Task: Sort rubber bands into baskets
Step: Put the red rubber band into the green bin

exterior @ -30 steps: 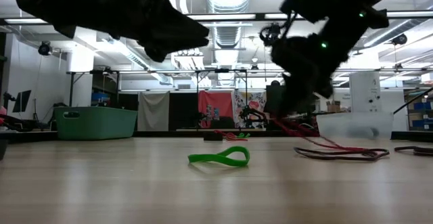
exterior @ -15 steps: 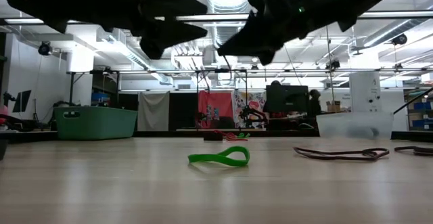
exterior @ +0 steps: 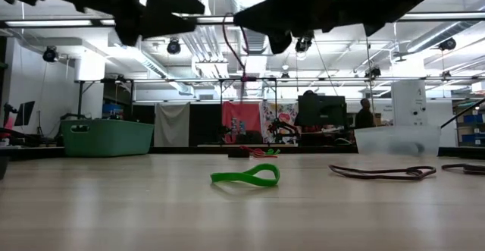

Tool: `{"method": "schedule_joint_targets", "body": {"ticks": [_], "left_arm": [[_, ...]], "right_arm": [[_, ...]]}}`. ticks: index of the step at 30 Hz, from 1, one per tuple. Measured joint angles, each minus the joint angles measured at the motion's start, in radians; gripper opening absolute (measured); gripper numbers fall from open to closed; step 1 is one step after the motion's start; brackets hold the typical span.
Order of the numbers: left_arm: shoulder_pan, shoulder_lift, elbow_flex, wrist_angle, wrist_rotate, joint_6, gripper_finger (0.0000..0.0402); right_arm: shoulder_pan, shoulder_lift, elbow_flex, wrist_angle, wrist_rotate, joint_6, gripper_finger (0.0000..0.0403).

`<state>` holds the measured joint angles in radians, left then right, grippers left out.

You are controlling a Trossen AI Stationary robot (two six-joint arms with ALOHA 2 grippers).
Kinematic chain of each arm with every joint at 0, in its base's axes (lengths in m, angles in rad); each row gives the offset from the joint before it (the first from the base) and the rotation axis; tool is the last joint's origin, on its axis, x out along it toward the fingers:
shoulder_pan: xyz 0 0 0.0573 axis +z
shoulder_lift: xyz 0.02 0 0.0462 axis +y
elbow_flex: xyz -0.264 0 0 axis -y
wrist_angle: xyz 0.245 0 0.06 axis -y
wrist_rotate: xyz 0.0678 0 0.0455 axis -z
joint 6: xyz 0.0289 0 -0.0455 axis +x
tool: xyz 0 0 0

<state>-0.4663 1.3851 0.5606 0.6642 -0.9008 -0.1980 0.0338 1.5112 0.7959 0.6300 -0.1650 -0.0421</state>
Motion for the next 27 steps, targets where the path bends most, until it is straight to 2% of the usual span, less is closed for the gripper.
{"method": "schedule_joint_targets", "body": {"ticks": [2, 8, 17, 21, 27], "left_arm": [[-0.023, -0.015, 0.0, -0.009, -0.036, 0.022, 0.0233], [-0.057, -0.037, 0.0, -0.073, -0.043, 0.049, 0.0233], [-0.072, -0.032, 0.0, -0.107, -0.112, 0.024, 0.0233], [-0.072, -0.027, 0.0, -0.105, -0.098, -0.008, 0.0233], [-0.072, 0.007, 0.0, -0.086, 0.012, -0.095, 0.0233]], "right_arm": [[-0.001, 0.0, 0.0, 0.019, -0.022, -0.017, 0.0009], [-0.002, 0.0, 0.0, 0.072, -0.055, -0.051, 0.0009], [-0.002, 0.138, 0.002, 0.276, -0.138, -0.07, 0.0009], [-0.002, 0.197, 0.013, 0.401, -0.155, -0.074, 0.0009], [0.002, 0.27, 0.114, 0.39, -0.208, -0.112, 0.0009]]}}
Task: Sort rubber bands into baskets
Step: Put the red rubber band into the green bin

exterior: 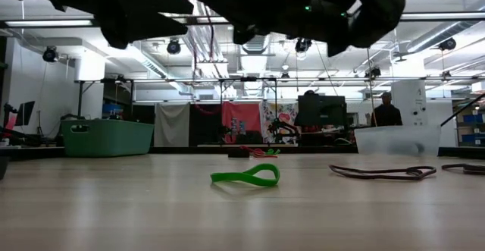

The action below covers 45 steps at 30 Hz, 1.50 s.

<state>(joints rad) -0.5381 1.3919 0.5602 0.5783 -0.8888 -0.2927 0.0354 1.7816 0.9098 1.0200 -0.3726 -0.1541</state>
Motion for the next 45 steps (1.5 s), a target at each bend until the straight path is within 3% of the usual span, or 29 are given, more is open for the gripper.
{"method": "schedule_joint_targets", "body": {"ticks": [6, 12, 16, 23, 35, 45], "left_arm": [[-0.002, 0.054, 0.0, 0.089, 0.163, -0.011, 0.0233], [-0.008, 0.085, 0.0, 0.104, 0.173, -0.028, 0.0216], [-0.008, 0.093, 0.0, 0.106, 0.173, -0.036, 0.0161], [-0.008, 0.093, 0.0, 0.11, 0.168, -0.035, 0.0012], [-0.008, 0.093, 0.0, 0.12, 0.138, -0.035, 0.0], [-0.008, 0.092, 0.0, 0.092, 0.111, -0.098, 0.0]], "right_arm": [[0.001, 0.074, 0.101, -0.052, -0.004, -0.018, 0.0009], [0.001, 0.086, 0.134, -0.102, -0.005, -0.048, 0.0009], [0.001, 0.079, 0.133, -0.097, -0.003, -0.048, 0.0009], [-0.001, 0.079, 0.135, -0.099, -0.002, -0.05, 0.0009], [-0.03, 0.079, 0.133, -0.113, -0.003, 0.092, 0.0017], [-0.112, 0.057, 0.139, -0.326, 0.003, 0.207, 0.009]]}}
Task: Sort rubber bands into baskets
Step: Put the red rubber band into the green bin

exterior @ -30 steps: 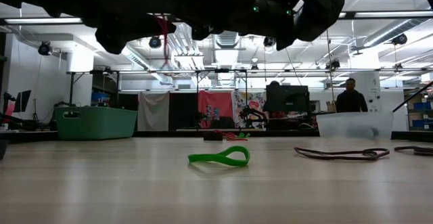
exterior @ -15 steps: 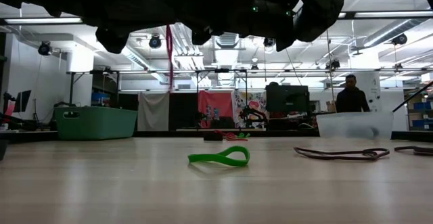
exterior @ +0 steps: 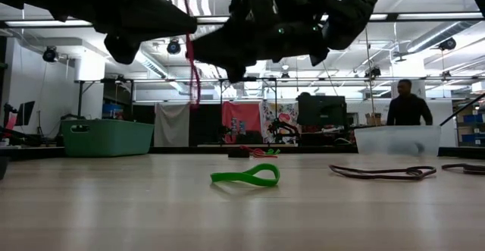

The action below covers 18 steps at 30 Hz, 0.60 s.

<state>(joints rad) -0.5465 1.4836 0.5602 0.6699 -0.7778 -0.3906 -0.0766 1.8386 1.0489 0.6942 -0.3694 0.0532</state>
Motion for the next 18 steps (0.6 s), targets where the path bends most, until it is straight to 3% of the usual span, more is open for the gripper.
{"method": "schedule_joint_targets", "body": {"ticks": [12, 15, 18], "left_arm": [[0.022, -0.054, 0.064, -0.087, 0.001, -0.018, 0.0], [0.036, -0.065, 0.148, -0.295, 0.002, -0.016, 0.0], [0.05, -0.092, 0.262, -0.638, 0.003, -0.073, 0.0]], "right_arm": [[-0.131, -0.065, 0.006, -0.326, 0.005, 0.015, 0.0191], [-0.159, -0.084, 0.006, -0.374, 0.004, 0.016, 0.0201], [-0.178, -0.101, 0.005, -0.422, 0.005, 0.017, 0.0205]]}}
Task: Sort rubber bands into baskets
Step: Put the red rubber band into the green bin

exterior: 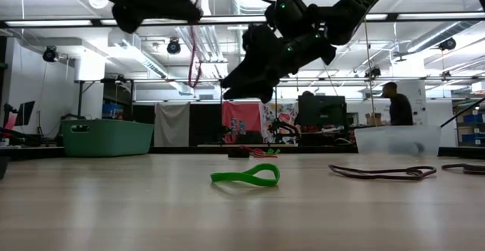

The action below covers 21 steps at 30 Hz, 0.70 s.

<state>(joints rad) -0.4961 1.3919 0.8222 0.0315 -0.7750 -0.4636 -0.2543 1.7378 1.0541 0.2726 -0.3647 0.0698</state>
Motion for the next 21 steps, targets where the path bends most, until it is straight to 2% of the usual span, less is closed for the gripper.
{"method": "schedule_joint_targets", "body": {"ticks": [3, 6, 11, 15, 21], "left_arm": [[0.026, -0.023, 0.124, -0.421, -0.011, -0.143, 0.0], [0.057, -0.031, 0.234, -0.859, -0.027, -0.353, 0.0], [0.113, -0.034, 0.309, -1.368, -0.027, -0.687, 0.0], [0.189, -0.046, 0.301, -1.602, -0.029, -0.857, 0.0], [0.386, -0.115, 0.231, -1.547, -0.031, -0.774, 0.0]], "right_arm": [[-0.007, -0.012, -0.001, -0.026, 0.001, -0.001, 0.0205], [-0.007, -0.014, -0.001, -0.027, 0.0, -0.002, 0.0205], [-0.006, -0.014, -0.001, -0.029, 0.0, -0.014, 0.0206], [-0.006, -0.014, -0.001, -0.029, 0.0, -0.018, 0.0205], [-0.006, -0.014, -0.001, -0.029, 0.0, -0.017, 0.0206]]}}
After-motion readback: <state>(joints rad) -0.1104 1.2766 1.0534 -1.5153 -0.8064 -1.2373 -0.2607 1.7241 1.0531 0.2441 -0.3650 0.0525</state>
